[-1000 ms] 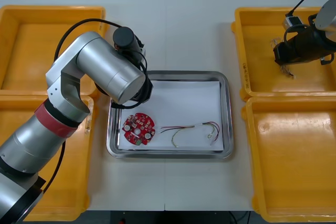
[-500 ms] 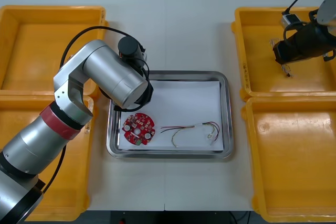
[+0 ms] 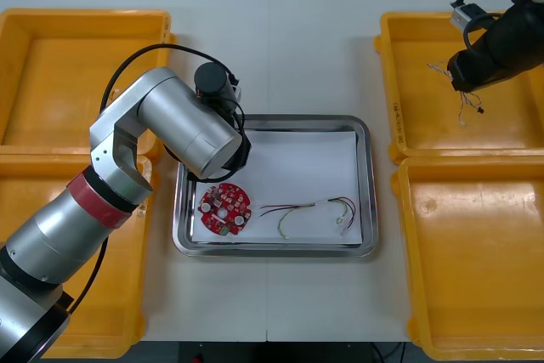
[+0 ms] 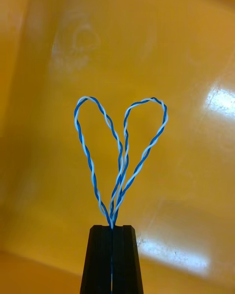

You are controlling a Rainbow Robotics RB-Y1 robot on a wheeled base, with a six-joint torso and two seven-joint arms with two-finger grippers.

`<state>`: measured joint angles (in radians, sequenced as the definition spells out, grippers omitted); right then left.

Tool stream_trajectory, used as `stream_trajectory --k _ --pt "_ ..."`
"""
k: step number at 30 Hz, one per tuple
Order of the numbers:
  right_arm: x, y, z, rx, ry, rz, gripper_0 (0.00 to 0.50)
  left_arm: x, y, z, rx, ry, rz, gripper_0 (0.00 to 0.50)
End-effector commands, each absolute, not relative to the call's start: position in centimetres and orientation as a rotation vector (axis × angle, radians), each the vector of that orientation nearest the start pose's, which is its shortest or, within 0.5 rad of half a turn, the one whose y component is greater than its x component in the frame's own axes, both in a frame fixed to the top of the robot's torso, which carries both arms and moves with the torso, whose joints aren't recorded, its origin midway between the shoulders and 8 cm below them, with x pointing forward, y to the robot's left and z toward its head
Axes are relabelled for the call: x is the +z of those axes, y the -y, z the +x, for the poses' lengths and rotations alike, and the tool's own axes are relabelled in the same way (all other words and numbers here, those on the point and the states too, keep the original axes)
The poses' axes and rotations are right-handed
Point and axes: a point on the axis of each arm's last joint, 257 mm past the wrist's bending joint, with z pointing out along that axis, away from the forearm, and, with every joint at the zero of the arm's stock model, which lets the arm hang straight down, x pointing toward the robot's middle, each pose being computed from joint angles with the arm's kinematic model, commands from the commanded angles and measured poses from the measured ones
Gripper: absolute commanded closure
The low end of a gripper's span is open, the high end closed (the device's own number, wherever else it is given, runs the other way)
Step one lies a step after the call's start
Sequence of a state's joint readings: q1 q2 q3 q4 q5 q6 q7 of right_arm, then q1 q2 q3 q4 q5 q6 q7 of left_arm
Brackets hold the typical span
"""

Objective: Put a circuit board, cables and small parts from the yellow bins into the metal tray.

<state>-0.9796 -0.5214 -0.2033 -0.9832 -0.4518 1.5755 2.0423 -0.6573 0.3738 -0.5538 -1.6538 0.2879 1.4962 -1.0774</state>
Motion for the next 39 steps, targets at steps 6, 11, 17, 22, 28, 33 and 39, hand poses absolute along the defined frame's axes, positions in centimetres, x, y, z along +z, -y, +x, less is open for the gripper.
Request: stream_trajectory --k 6,11,17,22,28,33,39 --pt "-10.8 32.8 58.0 -0.025 -2.590 -0.570 0.500 -24.3 -9.8 51.1 0.098 -2.542 0.265 0.000" --pt "-9.6 32.4 56.4 -0.038 -2.616 -0.599 0.500 -22.3 -9.5 50.7 0.126 -2.577 0.259 0.000" --pt "-8.3 32.2 55.1 -0.079 -2.590 -0.622 0.500 -19.8 -9.8 50.4 0.074 -2.580 0.231 0.000" --pt "-7.2 31.5 54.9 -0.118 -2.525 -0.661 0.500 -18.0 -11.3 50.0 0.050 -2.604 0.229 0.000" --pt "-5.8 29.9 54.5 -0.185 -2.435 -0.745 0.500 -16.0 -13.9 50.0 0.008 -2.629 0.208 0.000" --pt "-6.2 28.2 53.6 -0.198 -2.387 -0.823 0.500 -14.4 -15.9 50.0 0.015 -2.643 0.213 0.000" --pt "-6.5 25.8 52.8 -0.099 -2.352 -0.908 0.500 -12.1 -17.9 50.9 0.004 -2.613 0.203 0.000"
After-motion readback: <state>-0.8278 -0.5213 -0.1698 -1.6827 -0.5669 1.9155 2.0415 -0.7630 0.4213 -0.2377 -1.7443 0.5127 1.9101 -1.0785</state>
